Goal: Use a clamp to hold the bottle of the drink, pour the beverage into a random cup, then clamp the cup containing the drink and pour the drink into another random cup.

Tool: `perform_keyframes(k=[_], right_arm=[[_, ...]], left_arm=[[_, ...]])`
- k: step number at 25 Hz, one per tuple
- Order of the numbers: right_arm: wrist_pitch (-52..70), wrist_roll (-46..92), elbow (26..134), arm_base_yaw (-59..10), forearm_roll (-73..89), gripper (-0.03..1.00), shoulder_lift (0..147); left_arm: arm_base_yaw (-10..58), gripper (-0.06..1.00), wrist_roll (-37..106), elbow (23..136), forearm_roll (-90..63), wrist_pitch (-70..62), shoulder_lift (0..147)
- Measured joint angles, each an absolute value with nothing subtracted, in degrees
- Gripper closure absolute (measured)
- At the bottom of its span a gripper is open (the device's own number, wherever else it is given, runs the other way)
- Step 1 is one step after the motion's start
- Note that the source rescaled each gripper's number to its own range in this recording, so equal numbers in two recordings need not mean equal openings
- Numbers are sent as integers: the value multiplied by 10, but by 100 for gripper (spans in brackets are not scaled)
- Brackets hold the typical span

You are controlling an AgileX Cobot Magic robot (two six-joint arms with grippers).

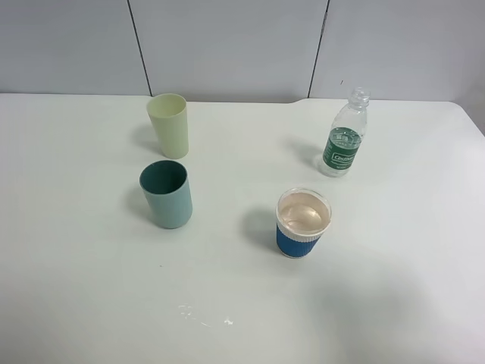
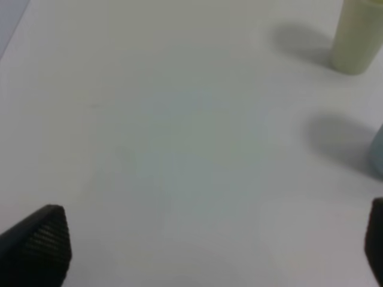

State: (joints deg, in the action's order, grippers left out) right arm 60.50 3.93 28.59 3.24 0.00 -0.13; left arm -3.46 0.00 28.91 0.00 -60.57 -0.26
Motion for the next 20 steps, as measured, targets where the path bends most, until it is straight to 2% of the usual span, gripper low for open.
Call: perform_keyframes(k=[20], right_arm=[[605, 39, 286, 32, 0, -3, -1]], left_arm=[[-35, -6, 0, 289, 0, -606, -3]])
